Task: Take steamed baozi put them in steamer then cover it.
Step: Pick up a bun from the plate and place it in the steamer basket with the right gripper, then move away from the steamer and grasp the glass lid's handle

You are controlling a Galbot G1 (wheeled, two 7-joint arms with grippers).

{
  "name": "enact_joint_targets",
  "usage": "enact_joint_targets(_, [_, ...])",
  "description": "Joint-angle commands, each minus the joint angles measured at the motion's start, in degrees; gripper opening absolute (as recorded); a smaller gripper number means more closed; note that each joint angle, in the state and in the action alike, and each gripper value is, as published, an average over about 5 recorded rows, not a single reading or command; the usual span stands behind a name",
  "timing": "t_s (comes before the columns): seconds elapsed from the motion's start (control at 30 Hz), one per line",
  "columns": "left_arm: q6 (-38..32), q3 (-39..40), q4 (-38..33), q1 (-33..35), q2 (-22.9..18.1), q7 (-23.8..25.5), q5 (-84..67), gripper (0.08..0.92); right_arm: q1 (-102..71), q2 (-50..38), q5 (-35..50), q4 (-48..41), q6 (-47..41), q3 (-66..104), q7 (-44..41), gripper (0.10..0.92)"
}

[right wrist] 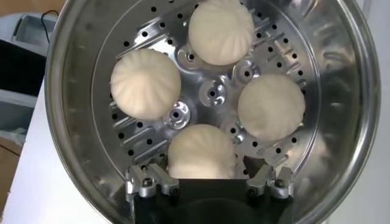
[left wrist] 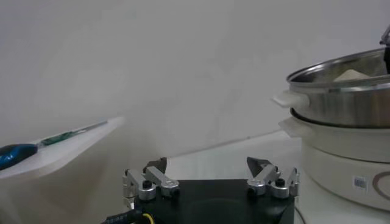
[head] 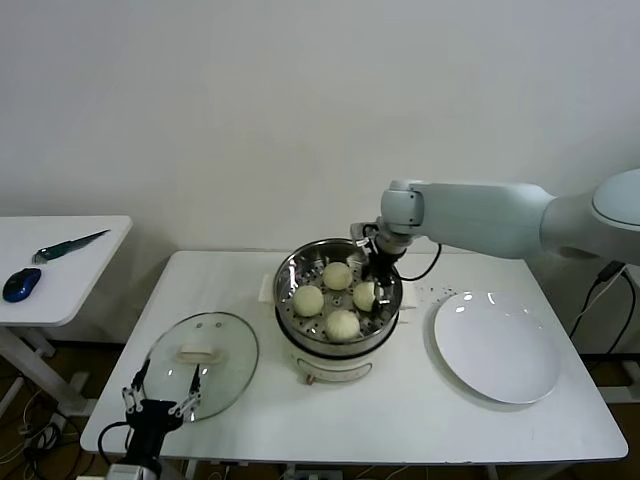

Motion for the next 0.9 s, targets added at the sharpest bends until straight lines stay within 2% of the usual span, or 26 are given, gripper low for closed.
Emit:
enact_joint_targets(0.03, [0.2, 0.2, -0.2, -0.2, -0.1, 0.1, 0.4, 0.823, 2.5, -2.7, 0.2, 1.4, 0.7, 2.0, -3.0, 0.822])
enact_joint_targets(0.3, [0.4, 0.5, -0.2, -0.5, -0.2, 0.1, 1.0, 0.823, 4.7, -10.2, 4.5, 4.4, 3.0, 7.0, -0.7, 0.823])
enact_joint_targets(0.4, [0.4, 0.4, -0.3, -0.6, -0.2, 0.1, 1.4, 0.823, 4.3, -14.2, 7.3, 6.0, 7.9, 8.2, 7.0, 0.823])
enact_joint_targets(0.53, [0.5, 0.1, -0.5, -0.9, -0.2, 0.1, 2.1, 0.823, -0.3, -21.6, 10.8, 9.0, 17.9, 11.7, 21.4, 0.823])
enact_joint_targets(0.7, [0.8, -0.1, -0.4, -2.1, -0.4, 0.1, 4.9, 0.823, -16.9, -31.0, 11.9, 11.2, 28.2, 27.8, 35.0, 0.823])
enact_joint_targets(0.9, [0.9, -0.2, -0.4, -2.9, -0.7, 0.4, 8.6, 0.823, -44.6, -35.7, 8.2, 14.2, 32.5, 55.9, 41.8, 0.823])
